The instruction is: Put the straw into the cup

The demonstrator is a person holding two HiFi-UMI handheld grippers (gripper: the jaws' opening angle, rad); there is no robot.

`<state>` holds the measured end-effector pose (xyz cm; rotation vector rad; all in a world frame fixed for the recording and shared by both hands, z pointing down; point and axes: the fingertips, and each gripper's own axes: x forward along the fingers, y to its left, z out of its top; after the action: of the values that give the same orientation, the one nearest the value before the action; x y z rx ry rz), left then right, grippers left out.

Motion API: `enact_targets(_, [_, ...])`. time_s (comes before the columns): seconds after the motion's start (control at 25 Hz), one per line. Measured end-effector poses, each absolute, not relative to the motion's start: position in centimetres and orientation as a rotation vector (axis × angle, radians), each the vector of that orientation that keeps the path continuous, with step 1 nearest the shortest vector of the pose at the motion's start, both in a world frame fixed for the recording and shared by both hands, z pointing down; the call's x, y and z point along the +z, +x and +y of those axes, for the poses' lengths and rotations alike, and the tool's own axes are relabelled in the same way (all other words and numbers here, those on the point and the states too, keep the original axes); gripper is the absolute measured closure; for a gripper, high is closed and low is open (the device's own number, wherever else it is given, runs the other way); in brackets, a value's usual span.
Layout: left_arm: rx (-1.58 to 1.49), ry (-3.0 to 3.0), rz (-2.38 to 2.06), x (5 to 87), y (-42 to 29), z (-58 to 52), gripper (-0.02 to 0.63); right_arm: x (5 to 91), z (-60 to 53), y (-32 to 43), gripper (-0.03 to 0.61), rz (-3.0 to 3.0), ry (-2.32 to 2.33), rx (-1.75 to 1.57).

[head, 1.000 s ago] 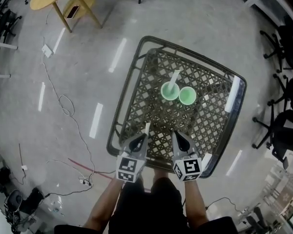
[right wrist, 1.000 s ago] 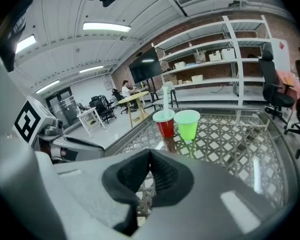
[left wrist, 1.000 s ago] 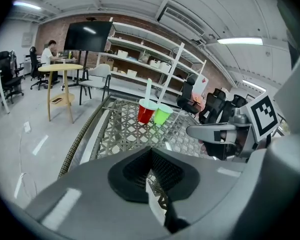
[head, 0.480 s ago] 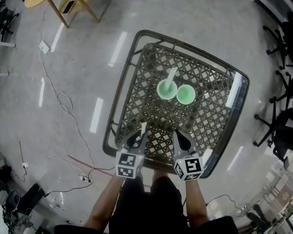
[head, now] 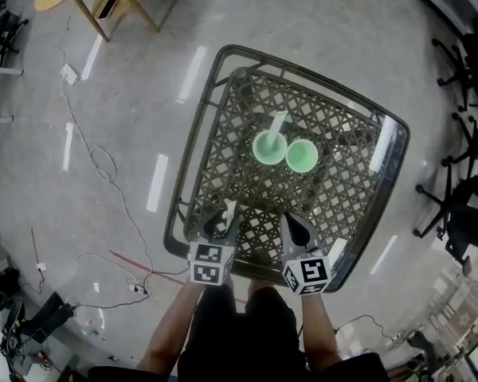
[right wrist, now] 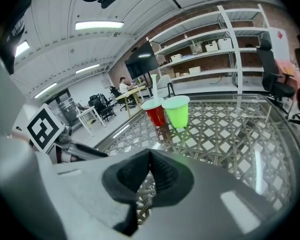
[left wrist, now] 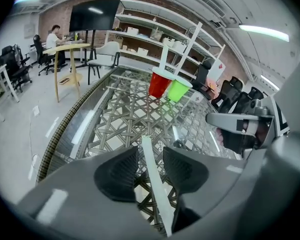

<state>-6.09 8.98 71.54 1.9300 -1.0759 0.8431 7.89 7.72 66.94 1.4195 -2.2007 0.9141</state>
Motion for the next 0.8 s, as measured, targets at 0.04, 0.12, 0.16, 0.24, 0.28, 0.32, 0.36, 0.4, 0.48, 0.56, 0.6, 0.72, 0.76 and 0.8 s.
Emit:
enact_targets(0.04, [0.845,1.927,-1.071,71.8,-6.0,8.9,0.446,67.2,7.7,8.0,0.575,-2.198,1.419,0.918])
enact_targets(0.12, [0.854,1.922,-1.057,72.2,-5.8,8.9,0.448,67.5,7.6,8.2,0.575,-2.194,1.422,0.93])
enact_targets(0.16, [0.861,1.921,-1.051,72.3,-5.7,8.9,0.451,67.6,7.6,8.3,0.575,-2.193,1.424,0.937])
enact_targets(0.24, [0.876,1.917,-1.048,72.4,-5.6,9.0,0.467,67.7,7.6,8.6,0.575,-2.19,1.429,0.95])
enact_targets(0.28, [0.884,1.917,-1.053,72.4,-5.6,8.9,0.486,67.7,7.5,8.7,0.575,-2.188,1.431,0.953])
enact_targets(0.32, [0.892,1.917,-1.06,72.4,-5.6,8.8,0.501,67.7,7.5,8.8,0.575,-2.188,1.432,0.954])
enact_targets(0.36, [0.898,1.918,-1.069,72.4,-5.6,8.7,0.52,67.8,7.5,8.8,0.575,-2.188,1.433,0.954])
enact_targets(0.4, [0.902,1.917,-1.075,72.5,-5.6,8.7,0.536,67.8,7.5,8.9,0.575,-2.189,1.432,0.954])
enact_targets(0.48, [0.909,1.917,-1.079,72.5,-5.6,8.6,0.543,67.8,7.4,8.9,0.575,-2.191,1.431,0.953])
enact_targets(0.56, [0.912,1.918,-1.078,72.5,-5.6,8.6,0.545,67.8,7.4,9.0,0.575,-2.191,1.433,0.955])
enact_targets(0.6, [0.913,1.917,-1.078,72.6,-5.7,8.7,0.546,67.7,7.3,9.0,0.575,-2.191,1.434,0.956])
enact_targets(0.72, [0.912,1.91,-1.085,72.7,-5.7,8.6,0.549,67.7,7.4,9.0,0.575,-2.191,1.433,0.956])
enact_targets(0.76, [0.909,1.909,-1.09,72.7,-5.7,8.6,0.551,67.8,7.4,9.1,0.575,-2.192,1.432,0.955])
enact_targets(0.8, [0.904,1.909,-1.098,72.6,-5.7,8.5,0.555,67.7,7.4,9.1,0.575,-2.193,1.431,0.953])
